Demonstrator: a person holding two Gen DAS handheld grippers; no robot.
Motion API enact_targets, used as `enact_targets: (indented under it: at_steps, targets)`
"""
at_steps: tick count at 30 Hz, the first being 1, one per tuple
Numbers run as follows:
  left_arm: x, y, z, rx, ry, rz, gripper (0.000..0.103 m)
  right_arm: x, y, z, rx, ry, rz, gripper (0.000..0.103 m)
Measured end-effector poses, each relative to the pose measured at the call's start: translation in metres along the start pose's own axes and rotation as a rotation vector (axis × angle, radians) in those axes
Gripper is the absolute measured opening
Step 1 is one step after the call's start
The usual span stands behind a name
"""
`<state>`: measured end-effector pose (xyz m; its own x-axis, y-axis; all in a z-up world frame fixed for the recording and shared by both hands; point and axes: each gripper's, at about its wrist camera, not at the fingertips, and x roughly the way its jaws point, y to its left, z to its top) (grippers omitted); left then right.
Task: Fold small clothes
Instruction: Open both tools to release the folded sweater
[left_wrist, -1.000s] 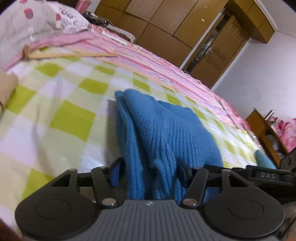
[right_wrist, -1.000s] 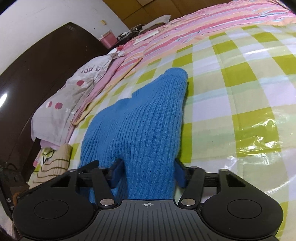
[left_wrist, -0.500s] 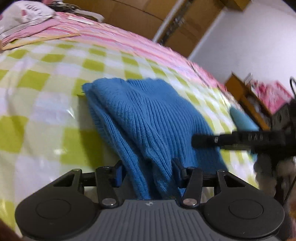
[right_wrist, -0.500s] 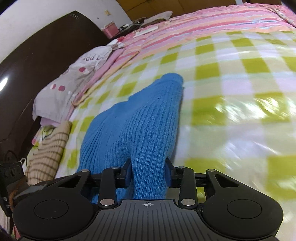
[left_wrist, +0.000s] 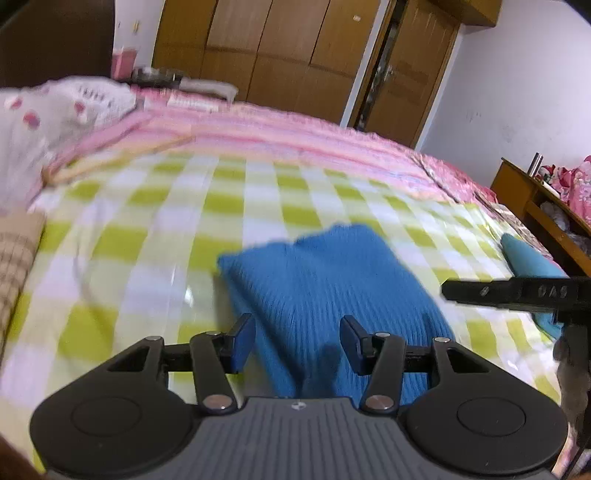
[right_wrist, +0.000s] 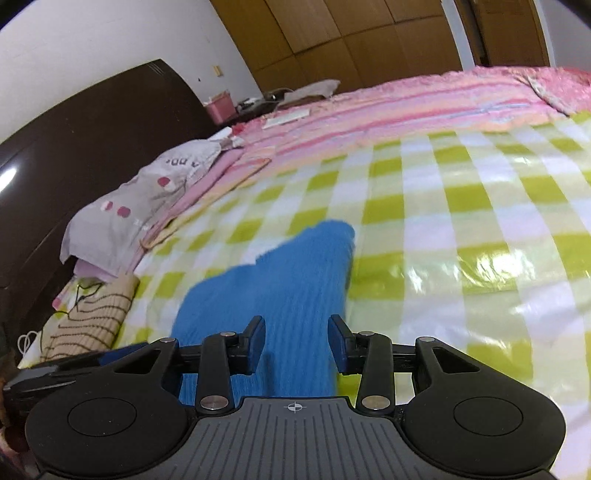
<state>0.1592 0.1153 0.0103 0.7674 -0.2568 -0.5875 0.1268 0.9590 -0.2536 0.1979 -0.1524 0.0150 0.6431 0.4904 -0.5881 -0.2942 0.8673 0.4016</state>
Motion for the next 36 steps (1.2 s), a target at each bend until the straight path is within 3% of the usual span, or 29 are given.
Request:
enact_targets:
  at_steps: [3,7,16,27,32,36]
  targets:
    - [0.017,-0.011,0.007,0.048,-0.019,0.028,0.055,0.015,0.007,0.004,-0.011,0.004,-0.002,0.036]
    - [0.045,-0.005,0.008,0.068,-0.004,0.133,0.055,0.032,0.012,0.007,-0.021,0.012,0.009,0.036]
    - [0.052,0.014,-0.003,-0.009,0.027,0.148,0.058,0.058,0.015,0.002,-0.036,0.040,-0.001,0.036]
    - [0.011,-0.010,-0.012,0.030,0.008,0.155,0.057,0.013,0.028,-0.010,-0.088,-0.005,-0.011,0.037]
    - [0.009,-0.018,-0.028,0.056,0.048,0.185,0.058,0.010,0.026,-0.026,-0.085,0.035,-0.034,0.037]
    - [0.013,-0.016,-0.031,0.018,0.082,0.183,0.058,0.011,0.021,-0.034,-0.066,0.063,-0.071,0.037]
